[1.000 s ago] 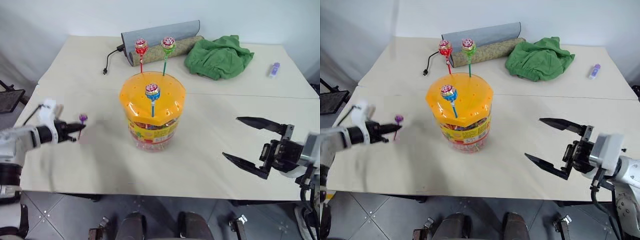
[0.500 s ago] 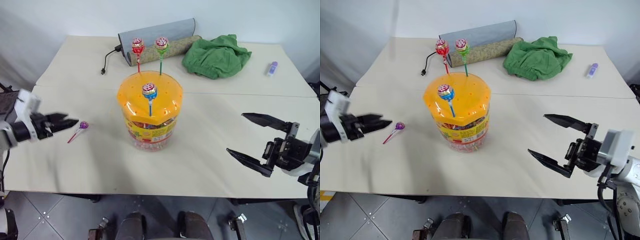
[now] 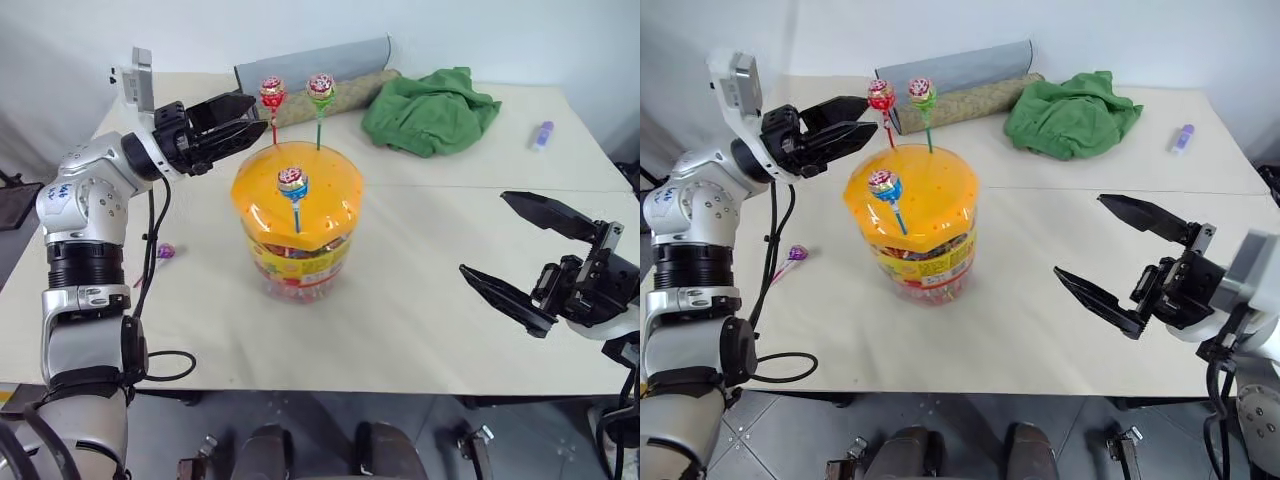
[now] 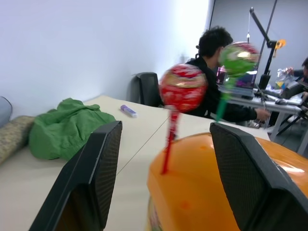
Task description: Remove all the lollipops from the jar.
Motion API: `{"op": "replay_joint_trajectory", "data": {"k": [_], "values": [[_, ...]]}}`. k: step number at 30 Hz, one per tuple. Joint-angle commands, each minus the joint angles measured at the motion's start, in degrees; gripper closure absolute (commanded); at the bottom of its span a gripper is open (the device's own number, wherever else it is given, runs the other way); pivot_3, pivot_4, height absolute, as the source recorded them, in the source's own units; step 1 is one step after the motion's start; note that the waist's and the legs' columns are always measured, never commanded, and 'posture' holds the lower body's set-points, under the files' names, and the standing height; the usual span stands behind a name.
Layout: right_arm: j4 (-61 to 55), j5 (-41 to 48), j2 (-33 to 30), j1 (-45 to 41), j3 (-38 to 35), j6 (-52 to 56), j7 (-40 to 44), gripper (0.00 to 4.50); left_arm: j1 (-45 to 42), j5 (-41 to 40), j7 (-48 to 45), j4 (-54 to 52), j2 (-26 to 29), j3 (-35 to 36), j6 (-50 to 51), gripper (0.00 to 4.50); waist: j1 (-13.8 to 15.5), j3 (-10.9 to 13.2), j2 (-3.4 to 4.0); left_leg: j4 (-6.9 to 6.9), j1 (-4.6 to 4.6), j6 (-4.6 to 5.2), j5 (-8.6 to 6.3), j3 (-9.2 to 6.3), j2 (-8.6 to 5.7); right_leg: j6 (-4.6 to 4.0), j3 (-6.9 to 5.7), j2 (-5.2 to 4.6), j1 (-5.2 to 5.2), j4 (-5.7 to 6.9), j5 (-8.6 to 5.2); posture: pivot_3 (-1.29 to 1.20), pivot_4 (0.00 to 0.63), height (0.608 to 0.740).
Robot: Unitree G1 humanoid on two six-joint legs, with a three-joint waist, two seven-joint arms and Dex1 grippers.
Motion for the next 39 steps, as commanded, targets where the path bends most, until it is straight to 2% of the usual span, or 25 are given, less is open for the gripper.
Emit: {"op": "replay_joint_trajectory", "data": {"k": [1, 6, 10, 15, 19, 22, 25, 34, 39], "values": [[-3.16, 1.03, 0.58, 0.12, -0.94, -0.01, -2.03, 0.00, -2.04, 0.29, -2.72, 0.87, 1.12, -0.23, 1.07, 1.81, -0.03, 0.00, 0.00, 0.00, 0.00, 0.00, 0.00, -0.01, 0.00, 0.00, 0.00, 0.00, 0.00, 0.01, 0.00, 0.00, 0.150, 0.740], [-4.23, 0.62, 0.77, -0.01, -0.68, 0.20, -3.76, 0.00, -3.38, 1.29, -5.30, 3.51, 0.49, -0.72, 0.14, 3.17, 0.32, 0.00, -0.01, 0.02, -0.01, 0.00, 0.00, -0.02, 0.00, 0.00, 0.01, 0.00, 0.00, -0.01, 0.00, 0.00, 0.150, 0.740], [-4.60, 0.05, 0.96, 0.09, -0.25, 0.00, -4.51, 0.00, -5.00, 2.28, -6.21, 6.08, -0.74, -0.94, -1.36, 4.47, 0.76, 0.01, -0.02, 0.11, -0.06, 0.00, 0.00, -0.04, -0.01, 0.01, -0.01, 0.00, 0.02, -0.01, 0.00, 0.00, 0.150, 0.740], [-4.66, -0.42, 1.11, -0.04, 0.33, -0.34, -4.75, 0.00, -5.70, 2.52, -7.70, 5.87, -1.67, -1.29, -1.48, 4.47, 0.65, 0.01, -0.02, 0.16, -0.09, 0.02, -0.01, -0.06, -0.01, 0.02, -0.02, 0.00, 0.02, -0.01, 0.01, 0.00, 0.150, 0.740], [-4.17, -1.05, 1.32, -0.25, 0.90, -0.72, -4.46, 0.00, -5.42, 2.81, -4.88, 4.11, -1.61, -1.17, 1.90, 4.47, 0.58, 0.01, -0.02, 0.16, -0.09, 0.02, -0.01, -0.06, 0.00, 0.02, -0.02, 0.00, 0.02, -0.01, 0.01, 0.00, 0.150, 0.740], [-4.04, -1.15, 1.27, -0.37, 1.10, -0.76, -4.31, 0.00, -4.87, 2.65, -4.30, 1.51, -1.99, -1.22, 2.40, 3.87, 0.61, 0.01, -0.03, 0.16, -0.09, 0.02, -0.01, -0.06, 0.00, 0.02, -0.01, 0.00, 0.02, 0.00, 0.01, 0.00, 0.150, 0.740], [-3.90, -1.20, 1.12, -0.99, 1.59, -0.61, -4.35, 0.00, -4.53, 2.25, -5.22, -0.14, -2.58, -1.44, 1.95, 3.04, 0.68, 0.01, -0.03, 0.21, -0.11, 0.02, -0.01, -0.09, 0.00, 0.02, -0.02, 0.00, 0.03, 0.00, 0.01, 0.00, 0.150, 0.740], [-3.66, -1.30, 0.85, -3.06, 2.70, 0.06, -4.89, 0.00, -5.90, 4.30, -1.88, 2.18, -4.96, -1.54, -0.46, 3.04, 0.67, 0.01, -0.03, 0.28, -0.13, 0.02, -0.01, -0.10, 0.00, 0.02, -0.02, 0.00, 0.04, 0.01, 0.01, 0.00, 0.150, 0.740], [-4.27, -1.02, 0.79, -2.47, 2.48, 0.37, -5.14, 0.00, -3.60, 3.05, -7.43, -0.23, -1.16, -2.19, 3.23, 3.04, 0.61, 0.01, -0.03, 0.30, -0.15, 0.02, -0.01, -0.10, 0.00, 0.02, -0.03, 0.00, 0.04, 0.01, 0.01, 0.00, 0.150, 0.740]]}}
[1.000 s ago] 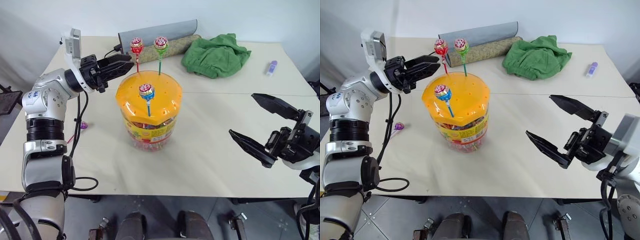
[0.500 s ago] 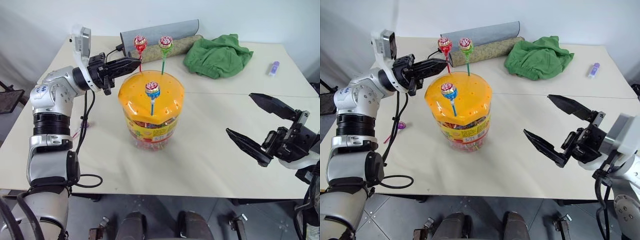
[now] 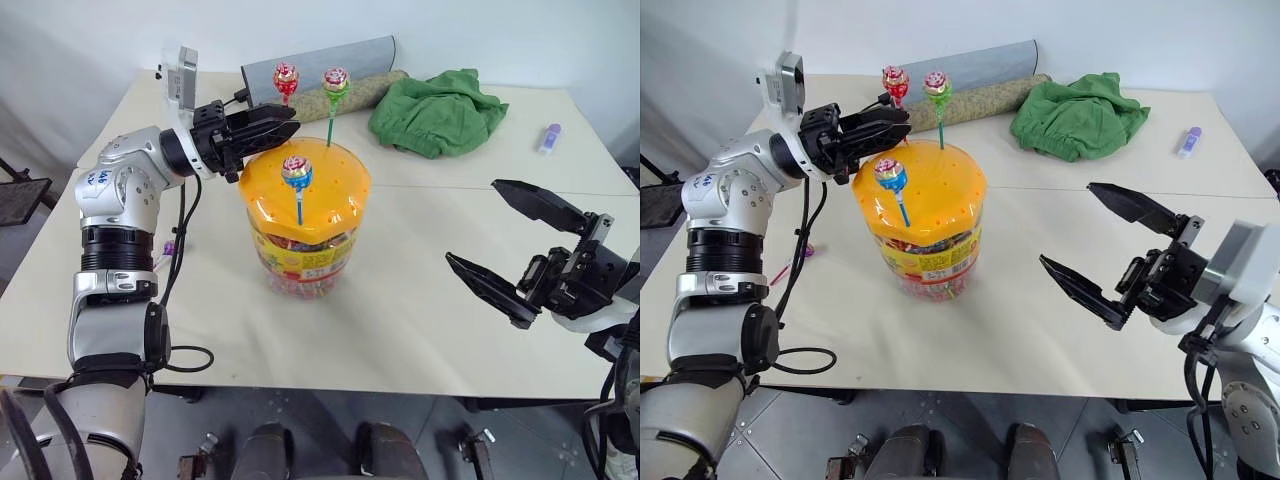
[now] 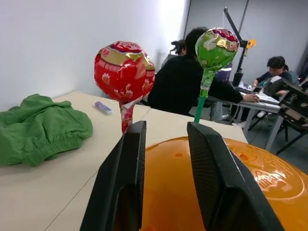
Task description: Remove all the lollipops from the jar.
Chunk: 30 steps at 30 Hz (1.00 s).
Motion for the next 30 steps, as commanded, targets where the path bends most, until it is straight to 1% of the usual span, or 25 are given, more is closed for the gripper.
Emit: {"op": "replay_joint_trajectory", "data": {"k": [1, 4, 7, 9, 15, 22, 25, 27, 28, 30], "values": [[-1.98, 0.46, -0.31, 0.32, -1.01, 0.20, -0.55, 0.00, 0.44, -0.99, -3.10, -1.05, 4.23, 0.97, 2.87, 3.04, -0.10, 0.00, 0.00, 0.00, 0.00, 0.00, 0.00, 0.00, 0.00, 0.00, 0.00, 0.00, 0.00, 0.00, 0.00, 0.00, 0.150, 0.740], [-2.18, 0.49, -0.31, 0.63, -1.25, 0.30, -0.67, 0.00, 0.61, 0.27, -1.35, 1.45, 6.78, 2.15, 2.26, 3.04, -0.26, 0.00, 0.00, -0.03, 0.00, 0.00, 0.00, 0.01, 0.03, 0.00, 0.00, 0.02, -0.03, 0.01, 0.00, 0.00, 0.150, 0.740], [-2.03, 0.46, -0.18, 0.60, -1.28, 0.34, -0.58, 0.00, 0.75, 0.92, 1.47, 1.79, 6.58, 2.56, 1.28, 3.04, -0.06, 0.00, 0.00, -0.02, 0.00, 0.00, 0.00, 0.00, 0.04, 0.00, 0.00, 0.03, -0.03, 0.01, 0.00, 0.00, 0.150, 0.740], [-1.94, 0.40, -0.10, 0.53, -1.18, 0.30, -0.47, 0.00, 0.79, 1.52, 2.56, 2.23, 5.55, 2.57, -0.49, 3.04, 0.19, 0.00, -0.01, 0.04, -0.03, 0.02, -0.01, -0.05, 0.02, 0.00, -0.02, 0.01, 0.00, 0.01, 0.00, 0.00, 0.150, 0.740], [-0.91, 0.67, -0.53, -0.27, -1.23, 0.28, 0.52, 0.00, -0.93, 0.84, 0.63, 3.72, 0.36, 1.96, -2.61, 3.04, 0.09, 0.01, -0.01, 0.19, -0.15, 0.05, -0.03, -0.15, 0.00, 0.03, -0.11, 0.01, 0.02, 0.01, 0.02, 0.00, 0.150, 0.740], [-0.63, 0.33, -0.12, -0.52, -0.67, 0.22, 0.92, 0.00, -2.66, 0.96, -0.48, 6.04, -2.22, 2.30, -3.54, 3.04, -0.04, 0.00, -0.01, 0.17, -0.15, 0.05, -0.03, -0.14, 0.00, 0.03, -0.11, 0.01, 0.01, 0.01, 0.02, 0.00, 0.150, 0.740], [-0.68, 0.26, 0.17, -0.47, -0.54, 0.08, 0.84, 0.00, -3.38, 1.17, 0.61, 6.83, -2.73, 2.58, -3.41, 3.66, -0.02, 0.00, -0.01, 0.17, -0.15, 0.05, -0.03, -0.14, 0.00, 0.03, -0.11, 0.01, 0.01, 0.01, 0.02, 0.00, 0.150, 0.740], [-0.55, 0.13, 0.41, -0.43, -0.41, -0.10, 0.87, 0.00, -3.80, 0.54, 0.89, 6.72, -3.09, 3.15, -3.20, 4.27, -0.01, 0.00, -0.01, 0.18, -0.15, 0.05, -0.03, -0.15, 0.00, 0.03, -0.11, 0.01, 0.01, 0.01, 0.02, 0.00, 0.150, 0.740], [-0.50, 0.00, 0.51, -0.39, -0.31, -0.19, 0.93, 0.00, -4.03, -0.17, 1.15, 6.58, -3.33, 3.69, -2.56, 4.45, -0.02, 0.00, -0.01, 0.18, -0.15, 0.05, -0.03, -0.15, 0.00, 0.03, -0.11, 0.01, 0.01, 0.01, 0.02, 0.00, 0.150, 0.740], [-0.43, -0.14, 0.69, -0.37, -0.19, -0.29, 0.97, 0.00, -4.43, -1.17, 2.03, 6.28, -3.71, 4.83, -1.85, 4.45, 0.01, 0.01, -0.01, 0.17, -0.15, 0.05, -0.03, -0.15, 0.00, 0.03, -0.11, 0.01, 0.01, 0.01, 0.02, 0.00, 0.150, 0.740]]}}
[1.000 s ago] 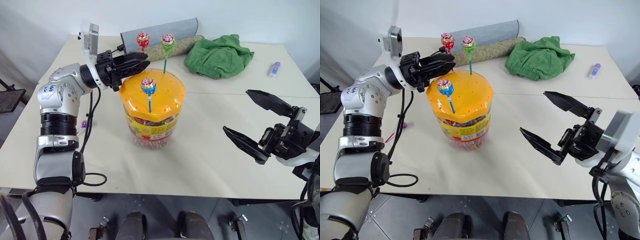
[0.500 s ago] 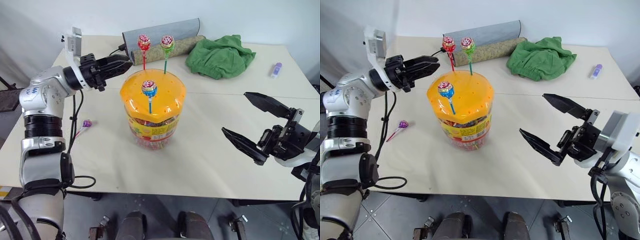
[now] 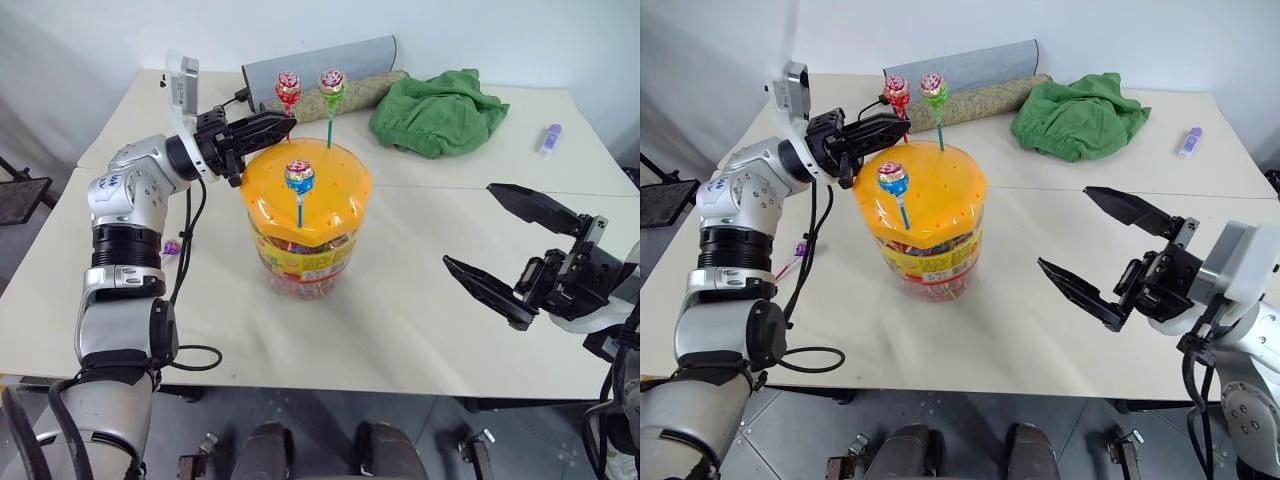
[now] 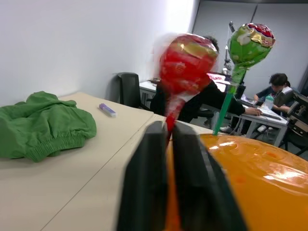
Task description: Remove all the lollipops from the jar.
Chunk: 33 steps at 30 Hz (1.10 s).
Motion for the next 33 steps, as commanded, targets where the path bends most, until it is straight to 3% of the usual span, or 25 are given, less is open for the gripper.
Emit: {"op": "replay_joint_trajectory", "data": {"k": [1, 6, 11, 13, 15, 17, 19, 23, 27, 33], "values": [[-0.62, -0.09, 0.50, -0.36, -0.27, -1.13, 0.24, 0.00, -2.79, -3.06, 1.17, -1.09, -0.71, 2.62, 1.33, 4.45, 0.01, 0.00, 0.00, 0.00, 0.00, 0.00, 0.00, -0.01, 0.00, 0.00, 0.00, 0.00, 0.00, 0.00, 0.00, 0.00, 0.150, 0.740], [0.34, 0.19, 0.70, -1.46, 0.01, -1.40, 1.17, 0.00, -5.59, -9.16, 8.92, -0.25, -0.40, 11.06, 5.65, 4.45, -0.10, 0.01, -0.02, 0.01, -0.01, 0.00, 0.00, -0.04, 0.01, 0.00, 0.00, 0.00, 0.00, 0.00, 0.00, 0.00, 0.150, 0.740], [2.24, 0.10, 0.99, -4.67, 2.03, -1.51, 2.69, 0.00, -1.63, -6.54, 12.21, -0.19, 8.68, 12.46, 9.06, 4.45, -1.33, 0.01, -0.01, -0.10, 0.07, -0.01, 0.00, -0.07, 0.02, 0.00, -0.01, 0.00, -0.02, 0.07, 0.00, 0.00, 0.150, 0.740], [2.72, 1.04, 0.57, -6.87, 3.80, -0.69, 3.87, 0.00, 6.32, 1.61, 14.37, 0.26, 18.62, 9.75, 5.78, 4.45, -2.31, -0.01, 0.03, -0.17, 0.14, -0.01, 0.01, -0.13, 0.03, 0.00, 0.05, 0.00, -0.04, 0.07, 0.00, 0.00, 0.150, 0.740], [3.43, 1.50, 0.04, -8.00, 4.93, -0.06, 5.55, 0.00, 12.28, 5.33, 17.20, 0.80, 24.99, 9.32, 4.85, 4.45, -3.39, -0.01, 0.03, -0.61, 0.57, -0.03, 0.02, -0.20, -0.02, 0.00, 0.28, -0.01, -0.04, 0.07, 0.00, 0.00, 0.150, 0.740], [4.41, 0.92, -0.27, -8.62, 5.90, -0.11, 7.37, 0.00, 16.74, 3.67, 18.07, -0.23, 27.93, 11.84, 9.04, 4.45, -3.08, 0.02, -0.03, -0.65, 0.51, -0.05, 0.02, -0.32, 0.02, -0.01, 0.19, 0.05, -0.08, 0.07, -0.01, 0.00, 0.150, 0.740], [5.74, 0.16, -0.20, -9.36, 7.40, -0.18, 9.17, 0.00, 26.85, 4.74, 15.56, -3.59, 31.43, 11.94, 10.47, 4.45, -2.72, 0.04, -0.13, -0.56, 0.37, -0.05, 0.02, -0.33, 0.02, -0.01, 0.12, 0.02, -0.10, 0.05, 0.00, 0.00, 0.150, 0.740], [8.74, -2.21, -0.56, -10.52, 10.21, -0.25, 12.50, 0.00, 46.66, 7.51, 12.23, -6.93, 34.92, 12.45, 7.59, 4.45, -2.54, 0.03, -0.14, -0.56, 0.43, 0.03, -0.05, -0.33, -0.10, 0.00, 0.15, -0.17, -0.06, 0.00, 0.00, 0.00, 0.150, 0.740], [11.41, -4.23, -0.42, -12.26, 12.07, -0.26, 13.96, 0.00, 55.91, 6.47, 13.44, -9.42, 33.28, 15.70, 7.36, 4.45, -1.34, -0.01, -0.28, -0.49, 0.40, 0.01, -0.04, -0.30, 0.04, -0.02, 0.13, -0.10, -0.06, 0.00, -0.01, 0.00, 0.150, 0.740], [12.35, -2.98, 0.72, -18.68, 16.12, 3.27, 14.01, 0.00, 59.73, 3.99, 14.31, -16.87, 31.29, 19.39, 7.66, 2.93, -1.46, 0.04, -0.19, -0.50, 0.48, -0.01, -0.03, -0.23, 0.07, -0.04, 0.25, -0.12, -0.07, 0.07, -0.01, 0.00, 0.150, 0.740]]}}
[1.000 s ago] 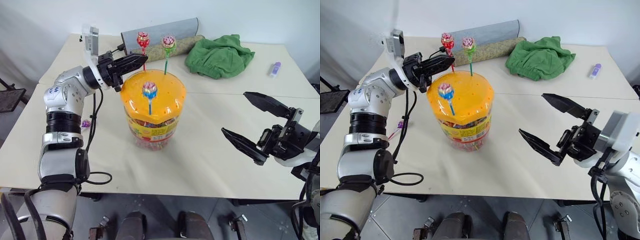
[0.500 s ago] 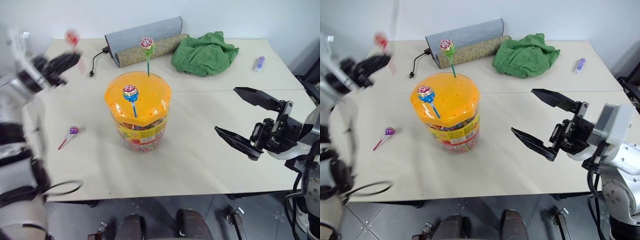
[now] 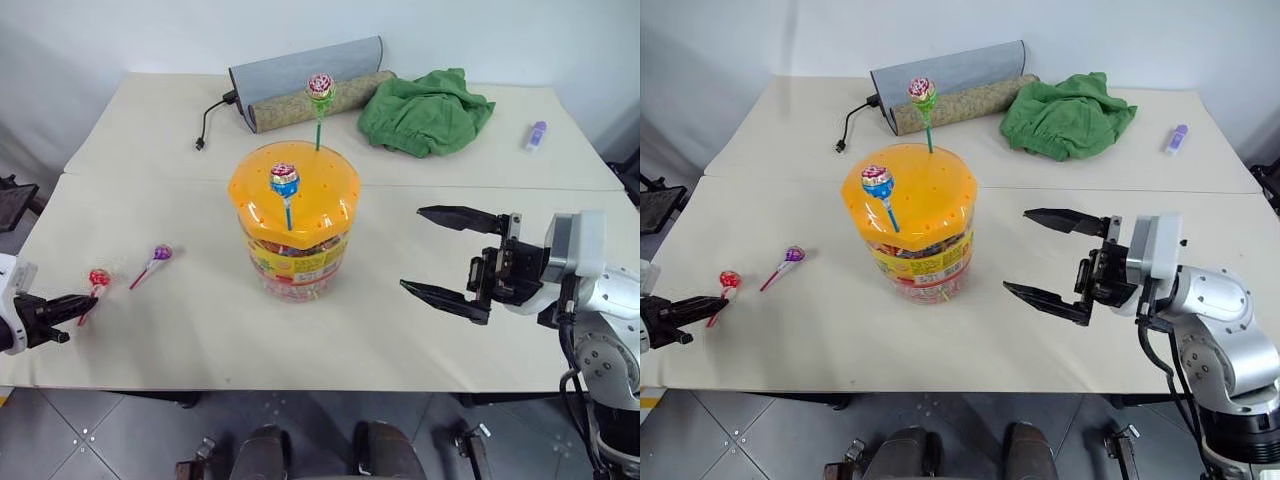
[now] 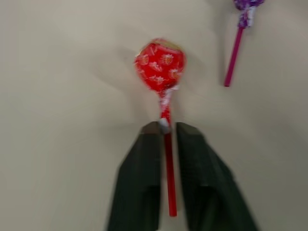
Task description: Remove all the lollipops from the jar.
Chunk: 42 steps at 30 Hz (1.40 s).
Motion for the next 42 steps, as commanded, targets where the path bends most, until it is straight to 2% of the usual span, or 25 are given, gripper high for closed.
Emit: {"op": "replay_joint_trajectory", "data": {"k": [1, 4, 7, 11, 15, 17, 20, 24, 34, 39, 42], "values": [[-1.54, 2.09, 0.72, -4.29, 1.77, 3.04, -0.91, 0.00, 0.36, -1.77, -1.20, -2.85, -0.81, 3.27, -3.62, 2.63, -0.07, 0.01, 0.01, 0.00, 0.00, 0.00, 0.00, 0.00, 0.00, 0.00, 0.00, 0.00, -0.01, 0.01, 0.00, 0.00, 0.150, 0.740], [-1.22, 2.77, 2.07, -9.08, 4.04, 6.82, -3.43, 0.00, 0.33, -5.24, -7.04, -4.91, -1.91, 6.48, -9.26, 1.76, -0.12, 0.00, -0.02, 0.00, -0.02, -0.02, -0.01, 0.01, -0.01, -0.02, -0.04, 0.02, -0.03, 0.00, 0.02, 0.00, 0.150, 0.740], [-0.58, 2.32, 4.53, -16.99, 8.98, 12.82, -6.64, 0.00, 0.39, -14.99, -13.93, -11.57, -2.39, 12.06, -4.32, 1.76, -0.34, 0.00, -0.01, 0.00, -0.06, -0.04, -0.02, 0.02, 0.01, -0.02, -0.06, 0.02, -0.07, 0.00, 0.01, 0.00, 0.150, 0.740], [1.06, 1.85, 6.83, -22.27, 11.62, 16.92, -7.89, 0.00, 2.06, -21.24, -16.96, -20.76, -3.22, 13.78, -0.98, 1.76, -0.66, 0.00, 0.00, -0.03, -0.06, -0.09, -0.03, -0.04, 0.04, -0.04, -0.08, 0.03, -0.10, 0.02, 0.02, 0.00, 0.150, 0.740], [3.19, -0.80, 9.72, -29.15, 17.54, 21.04, -7.71, 0.00, -0.04, -30.13, -14.36, -34.16, -7.96, 14.86, -0.90, 1.76, -0.79, 0.01, 0.01, -0.03, -0.10, -0.07, -0.05, -0.06, 0.02, -0.03, -0.11, -0.02, -0.08, -0.03, 0.02, 0.00, 0.150, 0.740], [4.10, -1.43, 11.05, -31.52, 19.26, 22.31, -7.05, 0.00, -1.29, -33.18, -14.23, -37.39, -10.64, 14.96, -2.37, 1.76, -1.13, 0.00, 0.00, 0.00, -0.10, -0.07, -0.05, -0.08, 0.04, -0.03, -0.10, -0.01, -0.08, -0.01, 0.02, 0.00, 0.150, 0.740], [5.84, -2.78, 13.29, -34.50, 21.02, 23.60, -7.36, 0.00, -1.46, -35.10, -13.73, -39.69, -10.97, 13.40, -1.25, 1.76, -1.67, -0.01, -0.01, 0.01, -0.06, -0.08, -0.04, -0.16, 0.02, -0.05, -0.14, 0.02, -0.05, 0.06, 0.03, 0.00, 0.150, 0.740], [7.53, -4.03, 15.36, -36.64, 21.45, 24.41, -7.62, 0.89, -1.56, -36.00, -12.71, -40.88, -10.86, 11.70, -1.15, 1.72, -1.96, -0.01, -0.01, -0.03, -0.03, -0.09, -0.04, -0.15, 0.01, -0.05, -0.13, 0.05, -0.06, 0.05, 0.03, 0.00, 0.150, 0.740], [9.46, -4.75, 18.58, -35.85, 18.58, 18.74, -4.29, 4.37, -2.56, -36.47, -13.06, -41.25, -10.81, 9.23, -2.11, 1.72, -1.82, 0.00, -0.01, -0.03, -0.05, -0.09, -0.04, -0.13, -0.01, -0.05, -0.11, 0.05, -0.06, 0.01, 0.03, 0.00, 0.150, 0.740], [9.11, 3.43, 19.44, -35.08, 10.13, 18.16, -2.47, 4.44, -3.64, -38.90, -12.27, -42.97, -12.11, 6.65, -1.31, 1.72, -1.61, 0.00, 0.00, -0.03, -0.07, -0.09, -0.04, -0.16, 0.00, -0.05, -0.11, 0.05, -0.06, 0.00, 0.03, 0.00, 0.150, 0.740], [9.42, 11.19, 14.40, -35.95, 1.08, 23.52, -5.15, 4.44, -5.28, -38.59, -11.51, -44.67, -13.29, 4.40, -2.70, 1.72, -1.43, 0.00, 0.00, -0.02, -0.10, -0.09, -0.04, -0.23, -0.01, -0.05, -0.13, 0.04, -0.04, -0.01, 0.03, 0.00, 0.150, 0.740]]}}
